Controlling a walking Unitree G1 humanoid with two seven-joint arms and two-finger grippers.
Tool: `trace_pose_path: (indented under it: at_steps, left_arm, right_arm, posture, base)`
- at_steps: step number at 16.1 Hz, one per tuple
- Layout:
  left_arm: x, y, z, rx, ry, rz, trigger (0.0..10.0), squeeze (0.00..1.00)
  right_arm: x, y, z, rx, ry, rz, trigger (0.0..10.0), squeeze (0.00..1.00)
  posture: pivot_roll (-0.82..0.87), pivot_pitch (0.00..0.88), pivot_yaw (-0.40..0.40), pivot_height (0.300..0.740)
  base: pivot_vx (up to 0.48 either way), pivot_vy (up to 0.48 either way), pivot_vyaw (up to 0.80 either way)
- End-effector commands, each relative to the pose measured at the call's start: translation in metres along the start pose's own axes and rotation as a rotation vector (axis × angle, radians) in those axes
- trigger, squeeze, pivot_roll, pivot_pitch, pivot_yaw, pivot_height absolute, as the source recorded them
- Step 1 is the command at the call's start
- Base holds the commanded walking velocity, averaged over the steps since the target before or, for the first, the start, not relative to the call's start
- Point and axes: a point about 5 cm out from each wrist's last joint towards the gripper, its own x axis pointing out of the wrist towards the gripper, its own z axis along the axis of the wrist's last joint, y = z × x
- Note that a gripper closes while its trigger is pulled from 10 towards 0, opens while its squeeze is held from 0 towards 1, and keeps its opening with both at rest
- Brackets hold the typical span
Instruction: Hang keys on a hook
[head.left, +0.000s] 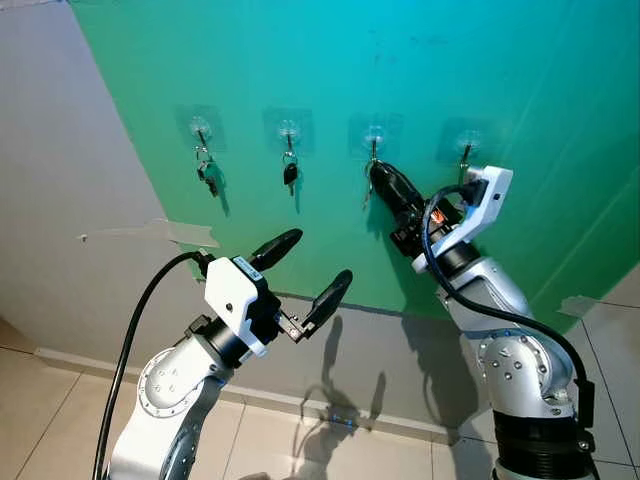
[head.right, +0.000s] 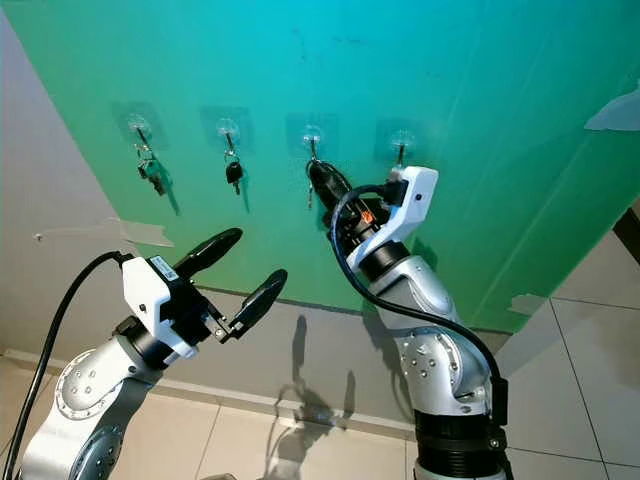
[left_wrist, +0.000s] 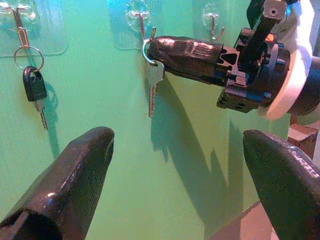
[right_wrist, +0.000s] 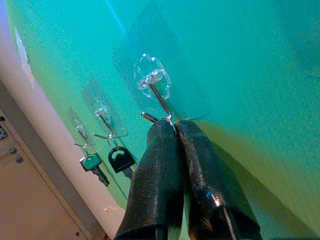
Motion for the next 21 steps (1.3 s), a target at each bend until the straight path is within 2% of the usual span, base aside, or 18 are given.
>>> trace_pose_path:
  at_steps: [1,5,6,7,8,14,15,16,17,19,21]
  left_arm:
    - [0.001,0.000,0.001,0.015,0.001,-0.010,10.0,0.00]
    - [0.002,0.000,0.002,0.016,0.000,-0.013,10.0,0.00]
    - [0.002,0.000,0.001,0.014,-0.003,-0.015,10.0,0.00]
    - [0.002,0.000,0.001,0.014,-0.003,-0.015,10.0,0.00]
    - [0.002,0.000,0.001,0.014,-0.004,-0.014,10.0,0.00]
    - [0.001,0.001,0.000,0.025,0.004,0.008,10.0,0.00]
    - [-0.001,0.003,-0.006,0.026,0.048,0.044,10.0,0.00]
    - [-0.005,0.006,-0.016,0.032,0.119,0.086,10.0,0.00]
    - [-0.013,0.009,-0.027,0.059,0.188,0.120,10.0,0.00]
    - [-0.032,0.013,-0.045,0.057,0.274,0.198,10.0,0.00]
    - [-0.042,0.014,-0.052,0.038,0.314,0.250,10.0,0.00]
  right_arm:
    - [-0.005,-0.004,-0.004,-0.011,0.026,-0.030,10.0,0.00]
    - [-0.009,-0.003,-0.007,-0.016,0.037,-0.030,10.0,0.00]
    - [-0.009,-0.003,-0.006,-0.028,0.032,-0.020,10.0,0.45]
    - [-0.008,-0.003,-0.006,-0.032,0.031,-0.019,10.0,0.45]
    - [-0.008,-0.003,-0.005,-0.030,0.025,-0.014,10.0,1.00]
    - [-0.010,0.002,-0.004,-0.023,0.014,0.022,10.0,1.00]
    - [-0.014,0.000,-0.005,-0.048,0.022,0.010,10.0,1.00]
    - [-0.021,-0.006,-0.007,-0.091,0.038,-0.039,10.0,0.37]
    - [-0.031,-0.013,-0.011,-0.111,0.060,-0.092,10.0,0.00]
    - [-0.056,-0.029,-0.029,-0.231,0.158,-0.210,10.0,0.00]
    - [-0.071,-0.036,-0.041,-0.250,0.203,-0.277,10.0,0.00]
  posture:
    - [-0.03,0.007,0.047,0.740]
    - [-0.03,0.004,0.049,0.740]
    - [-0.03,0.002,0.048,0.740]
    - [-0.03,0.002,0.048,0.740]
    - [-0.03,0.000,0.046,0.740]
    - [-0.04,0.000,0.043,0.740]
    - [-0.04,0.000,0.041,0.740]
    - [-0.04,0.000,0.038,0.740]
    - [-0.04,0.000,0.035,0.740]
    - [-0.05,0.000,0.032,0.740]
    - [-0.05,0.004,0.029,0.740]
  base:
    - [0.000,0.000,0.00]
    - [0.000,0.000,0.00]
    - [0.000,0.000,0.00]
    - [0.000,0.000,0.00]
    - [0.000,0.000,0.00]
    - [0.000,0.000,0.00]
    - [0.000,0.000,0.00]
    - [0.000,0.000,0.00]
    - [0.000,0.000,0.00]
    - [0.000,0.000,0.00]
    - [0.000,0.000,0.00]
